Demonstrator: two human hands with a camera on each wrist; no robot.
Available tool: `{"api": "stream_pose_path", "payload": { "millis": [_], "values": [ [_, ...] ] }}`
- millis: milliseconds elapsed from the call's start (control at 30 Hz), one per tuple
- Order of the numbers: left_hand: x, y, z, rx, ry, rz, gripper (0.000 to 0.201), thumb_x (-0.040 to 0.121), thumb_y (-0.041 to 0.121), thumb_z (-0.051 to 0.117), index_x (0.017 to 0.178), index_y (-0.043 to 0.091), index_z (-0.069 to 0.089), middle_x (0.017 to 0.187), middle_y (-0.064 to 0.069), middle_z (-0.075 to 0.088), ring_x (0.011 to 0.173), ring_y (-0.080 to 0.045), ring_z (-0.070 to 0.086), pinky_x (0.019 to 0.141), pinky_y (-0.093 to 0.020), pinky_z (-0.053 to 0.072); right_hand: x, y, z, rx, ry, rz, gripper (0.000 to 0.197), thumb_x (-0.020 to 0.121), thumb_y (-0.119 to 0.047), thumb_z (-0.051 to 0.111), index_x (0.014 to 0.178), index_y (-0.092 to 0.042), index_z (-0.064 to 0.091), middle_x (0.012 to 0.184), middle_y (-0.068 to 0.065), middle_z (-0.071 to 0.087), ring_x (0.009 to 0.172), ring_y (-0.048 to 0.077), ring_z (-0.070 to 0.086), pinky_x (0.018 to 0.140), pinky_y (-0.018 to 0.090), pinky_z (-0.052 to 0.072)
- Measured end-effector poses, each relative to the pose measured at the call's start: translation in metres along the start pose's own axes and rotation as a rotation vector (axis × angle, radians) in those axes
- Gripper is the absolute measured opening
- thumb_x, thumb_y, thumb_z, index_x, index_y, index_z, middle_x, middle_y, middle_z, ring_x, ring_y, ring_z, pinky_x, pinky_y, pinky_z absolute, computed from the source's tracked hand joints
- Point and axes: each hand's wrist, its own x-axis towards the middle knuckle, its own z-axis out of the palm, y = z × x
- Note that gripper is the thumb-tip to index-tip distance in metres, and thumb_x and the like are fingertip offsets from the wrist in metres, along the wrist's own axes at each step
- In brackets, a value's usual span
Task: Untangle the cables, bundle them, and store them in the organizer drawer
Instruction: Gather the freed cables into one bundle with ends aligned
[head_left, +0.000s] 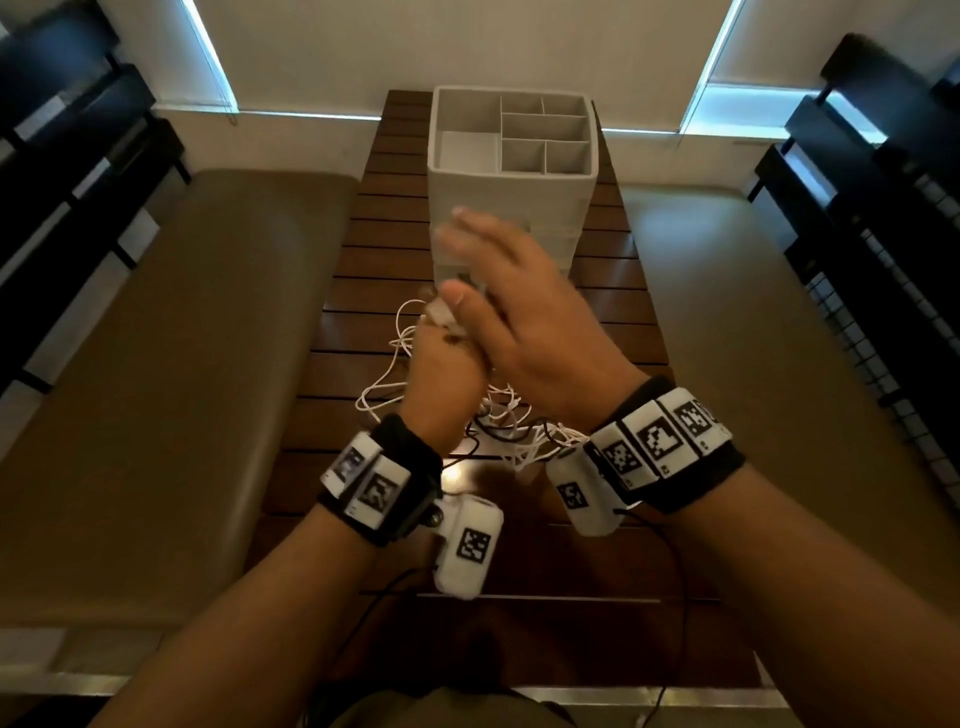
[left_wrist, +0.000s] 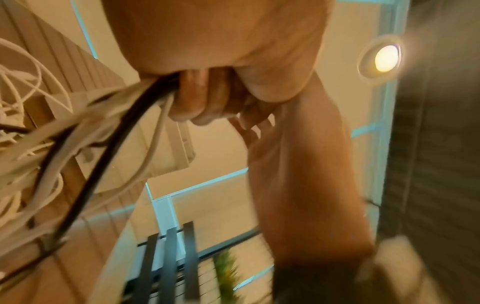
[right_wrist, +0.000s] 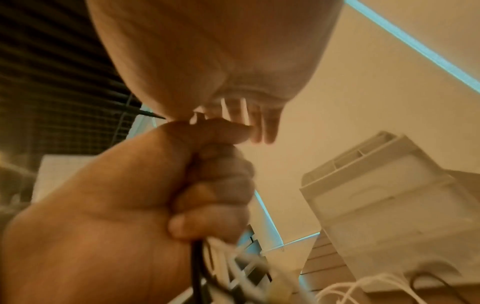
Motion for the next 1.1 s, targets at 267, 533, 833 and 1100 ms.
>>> {"api": "stream_pose_path", "payload": {
  "millis": [267, 533, 833, 1100],
  "values": [
    [-0.001, 0.034, -0.026, -0.197, -0.180, 0.003, 0.050, 0.102, 0.026, 0.057, 0.057, 0.023, 0.035, 0.049, 0.006, 0.021, 0.040, -0.010, 0.017, 0.038, -0.022, 0.023, -0.039, 0.022, 0.032, 0.248, -0.402, 0.185, 0.038, 0.097, -0.050, 0.068, 0.119, -0.020, 0.061, 0.084, -0.006, 0.070, 0.063, 0.001, 0.064, 0.064, 0.028, 0.054],
    [-0.004, 0.046, -0.061, -0.102, -0.233, 0.008, 0.047, 0.103, 0.025, 0.055, 0.059, 0.028, 0.037, 0.049, 0.011, 0.025, 0.039, -0.007, 0.019, 0.036, -0.021, 0.021, -0.062, 0.074, 0.035, -0.106, -0.367, 0.131, 0.024, 0.099, -0.044, 0.065, 0.082, -0.027, 0.063, 0.071, -0.010, 0.057, 0.064, 0.004, 0.051, 0.059, 0.027, 0.039],
    [-0.006, 0.042, -0.076, 0.184, -0.051, 0.000, 0.042, 0.104, 0.015, 0.060, 0.066, 0.027, 0.045, 0.051, 0.011, 0.029, 0.038, -0.006, 0.022, 0.039, -0.020, 0.015, -0.081, 0.110, -0.002, -0.285, -0.339, 0.459, 0.021, 0.098, -0.030, 0.065, 0.079, -0.022, 0.066, 0.073, 0.000, 0.065, 0.074, 0.025, 0.060, 0.064, 0.031, 0.037],
    [-0.017, -0.003, -0.029, 0.768, -0.454, 0.066, 0.019, 0.088, 0.034, 0.082, 0.097, 0.019, 0.075, 0.084, 0.013, 0.075, 0.076, 0.001, 0.067, 0.068, -0.012, 0.050, -0.051, 0.037, -0.009, -0.460, -0.484, 0.261, 0.018, 0.101, -0.032, 0.057, 0.085, -0.030, 0.048, 0.076, -0.006, 0.041, 0.065, 0.013, 0.042, 0.066, 0.032, 0.038]
  ]
}}
